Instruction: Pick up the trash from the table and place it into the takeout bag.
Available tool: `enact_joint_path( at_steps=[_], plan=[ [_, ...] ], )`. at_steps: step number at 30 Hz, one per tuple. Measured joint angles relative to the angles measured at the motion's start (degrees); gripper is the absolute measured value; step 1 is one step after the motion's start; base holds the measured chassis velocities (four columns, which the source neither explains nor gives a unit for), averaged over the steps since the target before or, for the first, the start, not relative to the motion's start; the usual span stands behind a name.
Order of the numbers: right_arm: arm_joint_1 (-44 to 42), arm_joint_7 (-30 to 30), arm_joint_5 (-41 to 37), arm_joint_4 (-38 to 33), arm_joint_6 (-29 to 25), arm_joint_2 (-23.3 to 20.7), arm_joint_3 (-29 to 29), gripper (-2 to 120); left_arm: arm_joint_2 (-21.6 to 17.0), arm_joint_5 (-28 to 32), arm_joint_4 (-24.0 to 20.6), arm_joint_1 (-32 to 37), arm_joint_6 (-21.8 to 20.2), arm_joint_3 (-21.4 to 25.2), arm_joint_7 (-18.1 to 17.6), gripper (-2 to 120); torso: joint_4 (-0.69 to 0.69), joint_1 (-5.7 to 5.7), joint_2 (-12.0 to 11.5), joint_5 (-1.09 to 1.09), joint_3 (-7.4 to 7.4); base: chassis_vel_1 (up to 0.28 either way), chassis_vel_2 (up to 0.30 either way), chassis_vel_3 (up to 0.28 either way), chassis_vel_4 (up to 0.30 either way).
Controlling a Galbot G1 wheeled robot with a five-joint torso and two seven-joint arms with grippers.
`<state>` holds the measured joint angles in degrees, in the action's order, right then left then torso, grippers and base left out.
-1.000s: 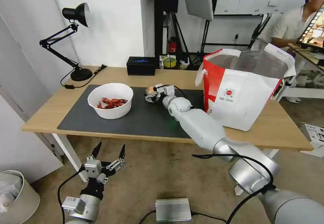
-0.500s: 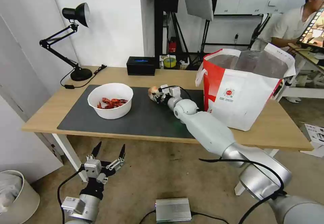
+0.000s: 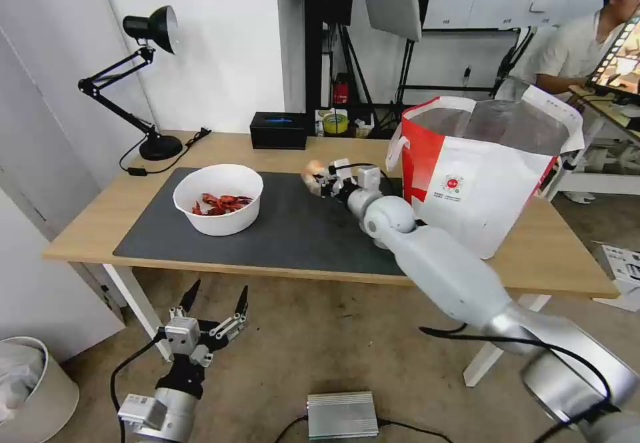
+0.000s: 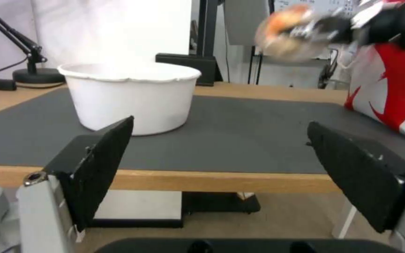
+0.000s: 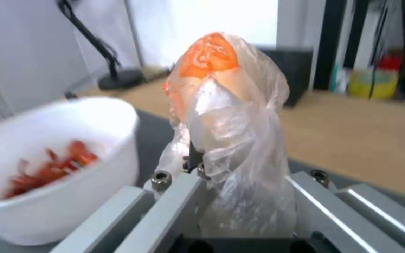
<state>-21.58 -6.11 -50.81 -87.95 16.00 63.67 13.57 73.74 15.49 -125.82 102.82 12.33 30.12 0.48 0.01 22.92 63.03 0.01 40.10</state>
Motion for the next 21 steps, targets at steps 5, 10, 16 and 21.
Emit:
enact_joint_path(
  at_steps=[5, 10, 16, 21],
  plan=[
    [-6.3, -5.9, 1.3, -15.5, 0.8, -6.3, -7.4, 2, 1.0, -0.8, -0.9, 0.8, 0.3, 0.0, 0.0, 100, -0.01, 0.0, 0.0, 0.0, 0.0, 0.0, 0.0, 0.0, 0.0],
    [-12.5, -8.8, 1.0, -26.1, 1.9, -13.6, -14.6, 2, 1.9, -1.7, -2.1, 1.7, 0.5, 0.3, 0.1, 100, -0.03, -0.01, 0.0, 0.01, -0.01, 0.0, 0.0, 0.0, 0.0],
    [-15.7, -11.7, -0.6, -32.3, 4.0, -20.5, -20.5, 2, 2.5, -2.4, -2.8, 2.0, 0.5, 0.4, 0.1, 100, -0.02, -0.01, 0.0, 0.0, -0.01, 0.0, 0.0, 0.0, 0.0],
    [-14.4, -13.7, -2.0, -30.9, 4.7, -23.3, -23.8, 2, 2.7, -2.9, -2.6, 2.3, 0.8, 0.1, 0.1, 100, -0.02, -0.01, 0.0, 0.0, 0.0, 0.0, 0.0, 0.0, 0.0]
  ],
)
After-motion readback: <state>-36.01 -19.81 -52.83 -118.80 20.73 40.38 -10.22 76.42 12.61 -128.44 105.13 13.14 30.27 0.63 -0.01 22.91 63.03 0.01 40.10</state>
